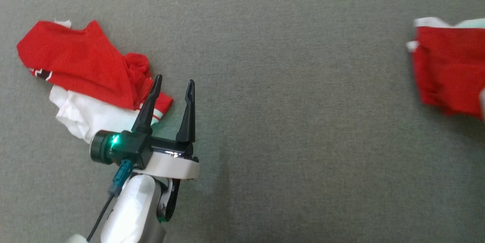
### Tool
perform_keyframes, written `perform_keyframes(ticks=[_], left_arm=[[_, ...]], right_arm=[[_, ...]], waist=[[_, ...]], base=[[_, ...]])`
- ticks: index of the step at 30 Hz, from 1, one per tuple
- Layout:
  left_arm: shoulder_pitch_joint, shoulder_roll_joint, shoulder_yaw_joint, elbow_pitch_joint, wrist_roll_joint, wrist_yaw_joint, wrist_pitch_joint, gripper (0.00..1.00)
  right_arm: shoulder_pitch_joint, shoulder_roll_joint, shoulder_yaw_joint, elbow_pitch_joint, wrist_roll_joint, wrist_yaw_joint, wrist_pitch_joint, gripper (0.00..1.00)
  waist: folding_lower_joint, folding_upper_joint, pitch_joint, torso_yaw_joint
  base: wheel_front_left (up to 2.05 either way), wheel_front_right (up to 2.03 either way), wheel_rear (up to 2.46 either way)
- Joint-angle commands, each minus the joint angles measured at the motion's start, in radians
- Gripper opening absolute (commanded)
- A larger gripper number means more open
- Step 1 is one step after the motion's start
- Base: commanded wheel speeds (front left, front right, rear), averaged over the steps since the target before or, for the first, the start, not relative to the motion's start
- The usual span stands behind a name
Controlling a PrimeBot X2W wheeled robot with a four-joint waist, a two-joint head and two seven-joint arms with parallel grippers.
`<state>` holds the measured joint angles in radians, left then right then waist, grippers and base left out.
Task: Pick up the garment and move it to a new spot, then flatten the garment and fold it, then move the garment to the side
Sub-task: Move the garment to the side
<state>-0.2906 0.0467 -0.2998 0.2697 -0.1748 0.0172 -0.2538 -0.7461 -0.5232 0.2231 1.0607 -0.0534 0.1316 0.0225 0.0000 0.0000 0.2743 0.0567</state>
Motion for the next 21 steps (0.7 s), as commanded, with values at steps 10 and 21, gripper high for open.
perform_keyframes(ticks=[10,21], left_arm=[[-0.043,0.004,0.045,-0.036,0.017,-0.011,-0.008,1.0],[-0.037,0.004,0.052,-0.027,0.029,-0.013,-0.008,1.0]], right_arm=[[0.003,-0.138,-0.05,-0.018,-0.066,-0.001,-0.021,0.0],[0.0,-0.109,-0.163,-0.08,-0.201,-0.001,-0.025,1.0]], waist=[[0.0,0.0,0.041,0.031],[0.0,0.0,0.023,0.022]], base=[[0.0,0.0,0.0],[0.0,0.0,0.0]])
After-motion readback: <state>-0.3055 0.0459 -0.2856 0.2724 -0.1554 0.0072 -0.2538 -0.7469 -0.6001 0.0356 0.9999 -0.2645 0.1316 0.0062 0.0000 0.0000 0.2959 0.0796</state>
